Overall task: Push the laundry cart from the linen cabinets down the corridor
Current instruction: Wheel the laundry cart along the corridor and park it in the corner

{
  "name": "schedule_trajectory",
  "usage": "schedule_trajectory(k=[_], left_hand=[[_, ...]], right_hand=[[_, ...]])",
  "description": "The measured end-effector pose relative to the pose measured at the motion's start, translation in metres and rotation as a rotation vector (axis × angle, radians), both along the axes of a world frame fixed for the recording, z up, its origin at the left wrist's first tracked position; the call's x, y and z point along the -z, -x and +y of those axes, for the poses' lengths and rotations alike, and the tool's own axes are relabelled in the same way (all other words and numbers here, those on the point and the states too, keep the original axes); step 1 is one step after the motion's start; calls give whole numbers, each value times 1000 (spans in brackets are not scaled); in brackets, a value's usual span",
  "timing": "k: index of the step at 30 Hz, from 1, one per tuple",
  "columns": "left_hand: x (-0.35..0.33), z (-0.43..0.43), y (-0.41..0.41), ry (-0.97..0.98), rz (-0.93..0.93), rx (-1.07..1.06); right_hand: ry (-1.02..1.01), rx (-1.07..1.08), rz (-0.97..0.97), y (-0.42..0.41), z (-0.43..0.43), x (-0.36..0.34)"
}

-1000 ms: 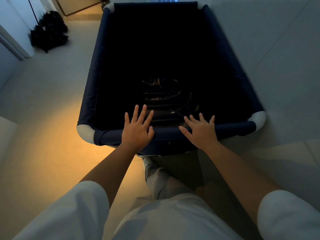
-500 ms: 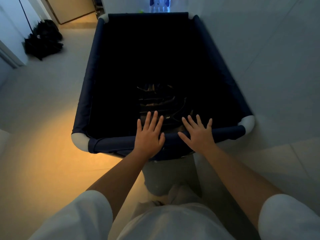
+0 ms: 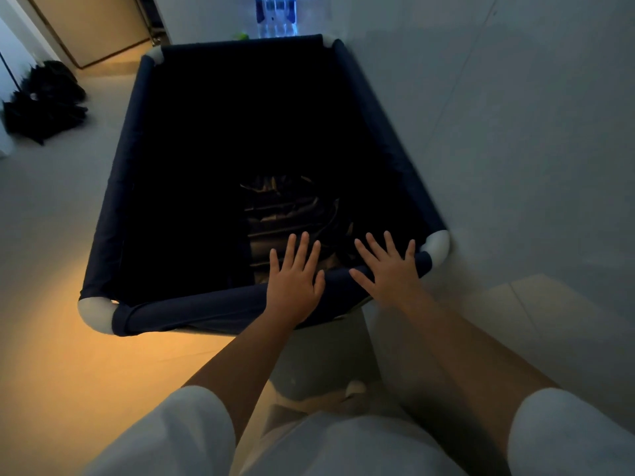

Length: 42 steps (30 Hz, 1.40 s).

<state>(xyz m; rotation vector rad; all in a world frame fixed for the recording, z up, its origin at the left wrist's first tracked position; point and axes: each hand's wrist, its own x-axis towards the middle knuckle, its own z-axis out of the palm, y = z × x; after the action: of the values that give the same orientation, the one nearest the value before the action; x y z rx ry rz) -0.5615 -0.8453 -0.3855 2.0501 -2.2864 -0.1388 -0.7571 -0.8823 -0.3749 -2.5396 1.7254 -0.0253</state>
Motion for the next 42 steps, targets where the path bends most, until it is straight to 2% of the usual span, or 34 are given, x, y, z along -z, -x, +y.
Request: schedule_trajectory(k=[17, 28, 42], left_hand=[[-3, 1, 2, -14, -65, 21], [-6, -1, 2, -47, -102, 39], [-5, 1, 4, -33, -84, 16]], right_hand=[[55, -20, -122, 1, 2, 3], [37, -2, -47, 1, 0, 6], [24, 5, -49, 2, 1, 5]])
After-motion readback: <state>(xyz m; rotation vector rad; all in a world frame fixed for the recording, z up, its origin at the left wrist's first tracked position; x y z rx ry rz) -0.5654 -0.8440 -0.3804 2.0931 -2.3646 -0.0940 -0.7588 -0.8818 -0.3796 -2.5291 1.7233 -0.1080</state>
